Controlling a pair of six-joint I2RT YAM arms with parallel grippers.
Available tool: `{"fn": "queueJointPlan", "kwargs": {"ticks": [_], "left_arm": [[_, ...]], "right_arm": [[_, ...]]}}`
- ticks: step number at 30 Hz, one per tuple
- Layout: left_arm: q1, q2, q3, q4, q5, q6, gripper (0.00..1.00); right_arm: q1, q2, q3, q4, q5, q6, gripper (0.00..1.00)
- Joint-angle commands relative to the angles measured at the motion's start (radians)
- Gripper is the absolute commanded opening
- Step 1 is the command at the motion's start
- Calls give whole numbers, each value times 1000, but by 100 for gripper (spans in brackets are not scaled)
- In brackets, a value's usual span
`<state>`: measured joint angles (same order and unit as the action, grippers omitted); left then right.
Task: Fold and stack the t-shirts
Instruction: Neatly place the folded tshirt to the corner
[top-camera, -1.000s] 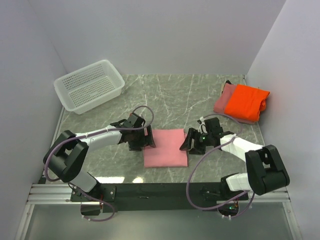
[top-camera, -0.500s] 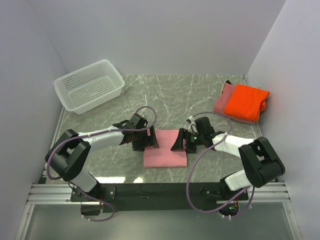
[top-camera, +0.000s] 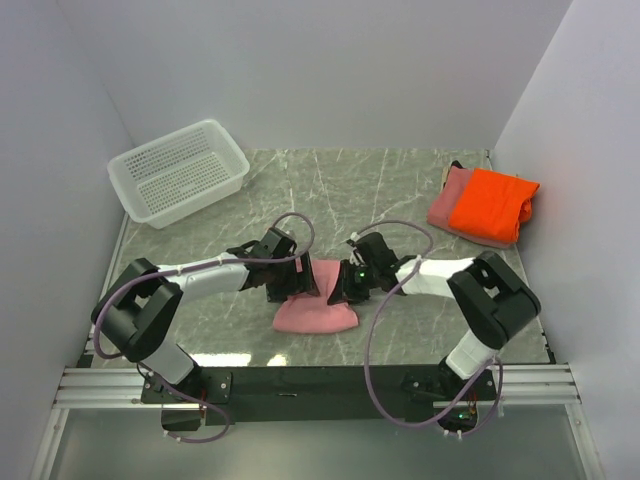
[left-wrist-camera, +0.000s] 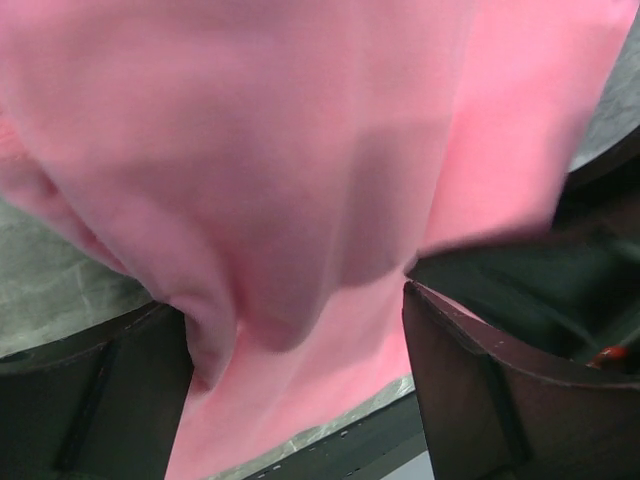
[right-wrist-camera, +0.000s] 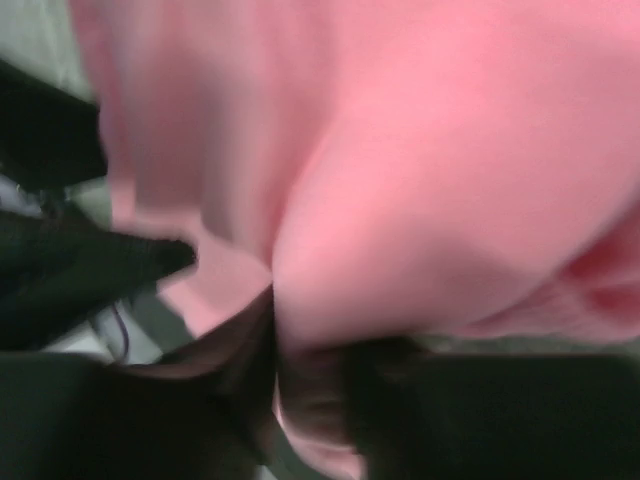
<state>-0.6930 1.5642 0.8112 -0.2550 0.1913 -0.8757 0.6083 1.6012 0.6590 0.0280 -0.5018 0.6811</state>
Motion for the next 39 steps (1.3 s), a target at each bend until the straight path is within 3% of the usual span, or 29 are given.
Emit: {"fn": "queueJointPlan", "kwargs": {"ticks": [1,3,8,13,22,25,34,39], "left_arm": [[-19,25,-17,-18,17,-8,84],[-19,16,-11,-27,16,-8,85],[-2,-41,67,-131,-46,20,88],[55,-121,91,-174,-69,20,90],[93,-243,-16,-162,-66,17,91],[95,-280,-50,-156,-62,7,91],[98,-345,-121,-164,-70,-17,92],[98,-374,-155,-162,-66,-34,91]], "right_arm": [[38,84,66,-74,150,15,18],[38,101,105,-128,195,9,0],[-2,54,158,-249,298,-72,0],[-171,-23,286,-445,359,-230,0],[-366,49,732,-752,477,-531,0],[-409,89,836,-813,500,-572,0],[-596,259,1409,-1014,557,-650,0],[-728,290,1541,-1045,510,-647,0]]}}
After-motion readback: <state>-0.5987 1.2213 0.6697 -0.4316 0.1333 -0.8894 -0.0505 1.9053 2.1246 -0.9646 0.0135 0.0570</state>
